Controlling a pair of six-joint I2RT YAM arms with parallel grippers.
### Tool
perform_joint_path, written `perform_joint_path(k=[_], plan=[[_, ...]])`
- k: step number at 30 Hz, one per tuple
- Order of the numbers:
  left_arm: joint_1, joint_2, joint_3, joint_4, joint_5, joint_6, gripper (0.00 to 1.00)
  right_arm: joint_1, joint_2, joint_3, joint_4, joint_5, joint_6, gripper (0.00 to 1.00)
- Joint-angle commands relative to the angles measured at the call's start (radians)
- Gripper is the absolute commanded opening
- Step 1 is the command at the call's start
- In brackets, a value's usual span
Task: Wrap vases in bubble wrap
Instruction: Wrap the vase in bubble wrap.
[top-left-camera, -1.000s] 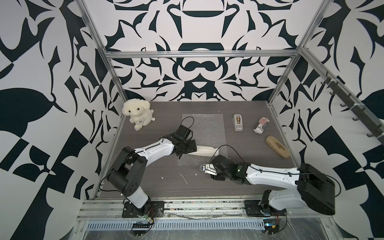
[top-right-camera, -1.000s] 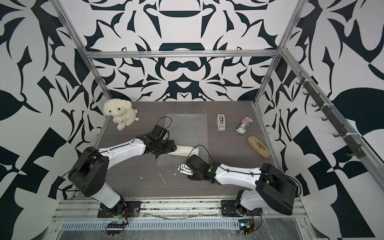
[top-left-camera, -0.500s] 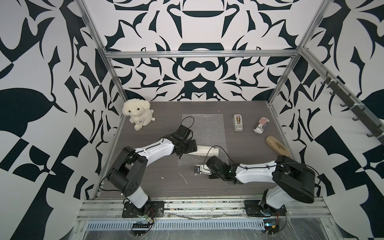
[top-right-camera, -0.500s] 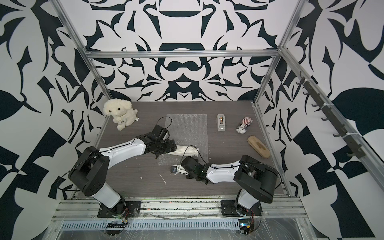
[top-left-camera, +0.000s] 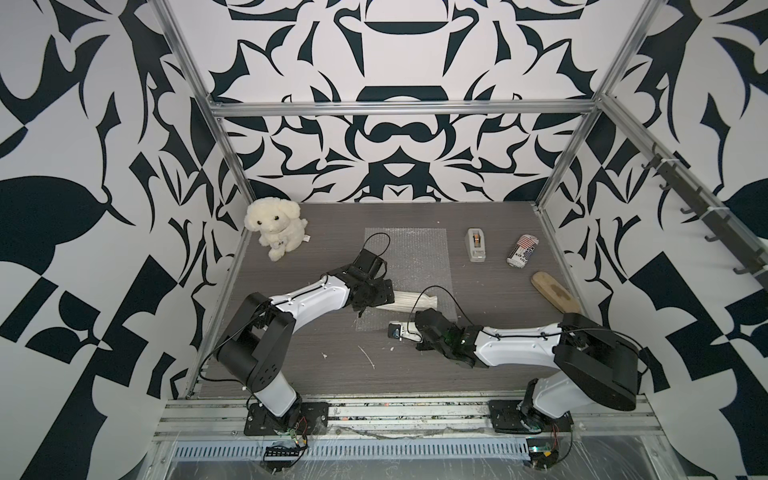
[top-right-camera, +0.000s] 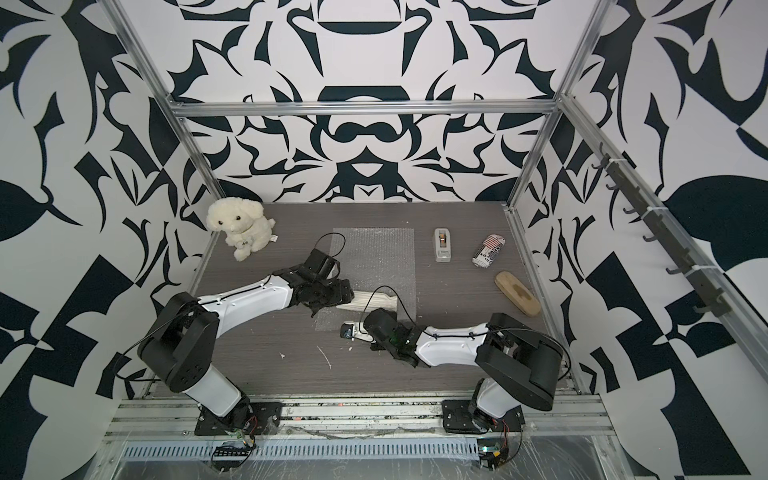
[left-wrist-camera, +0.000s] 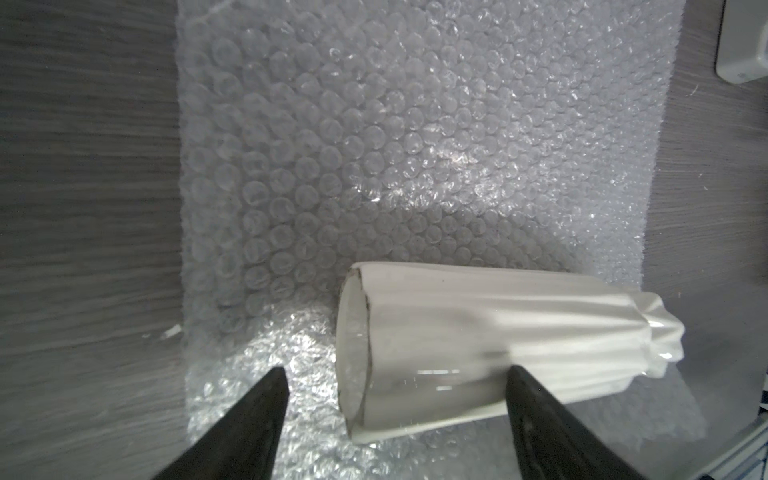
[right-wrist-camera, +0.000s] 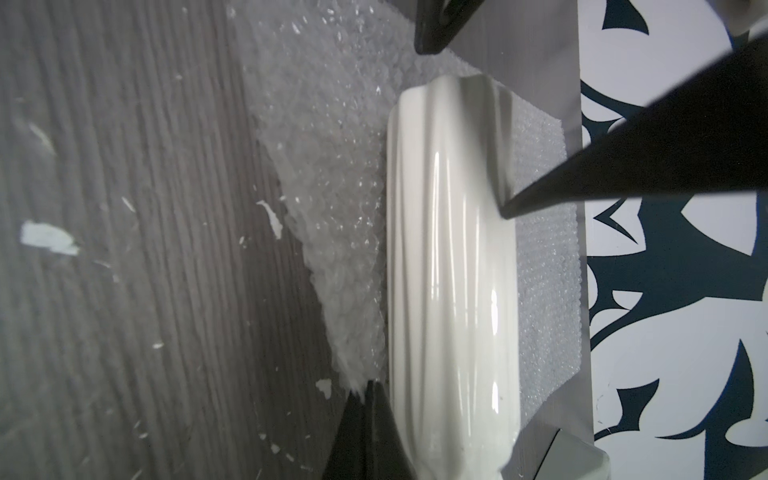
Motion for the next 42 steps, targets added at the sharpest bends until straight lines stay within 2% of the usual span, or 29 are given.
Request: perform_joint_path(k=[1,20,21,28,33,34,37,39,42], plan=[[0.002,0.033,0.028,-0.093,-0.059,0.041,0.84,-0.026,-0.029,0.057,0.002,-0.004,0.042,0.00],[0.006,0.152,0.186,-0.153,-0.145,0.161,0.84,-0.183,-0.014,0.193,-0.146,-0.135,0.084,0.00],[0.009,0.161,0.195,-0.155,-0.143,0.165,0.84,-0.193,-0.010,0.200,-0.152,-0.173,0.084,0.00],[0.016,0.209,0.252,-0.183,-0.166,0.199,0.84,-0.244,0.048,0.231,-0.148,-0.218,0.067,0.00],[0.050,0.214,0.262,-0.164,-0.140,0.205,0.84,-0.267,0.101,0.255,-0.129,-0.236,0.048,0.00],[0.058,0.212,0.267,-0.162,-0.140,0.213,0.88,-0.267,0.111,0.261,-0.129,-0.240,0.039,0.00],[0.062,0.191,0.278,-0.143,-0.147,0.250,0.90,-0.268,0.134,0.278,-0.132,-0.253,0.027,0.00],[0.062,0.168,0.288,-0.132,-0.172,0.303,0.91,-0.269,0.145,0.287,-0.139,-0.264,0.018,0.00],[0.068,0.120,0.320,-0.151,-0.289,0.386,0.94,-0.270,0.156,0.300,-0.147,-0.272,0.005,0.00]])
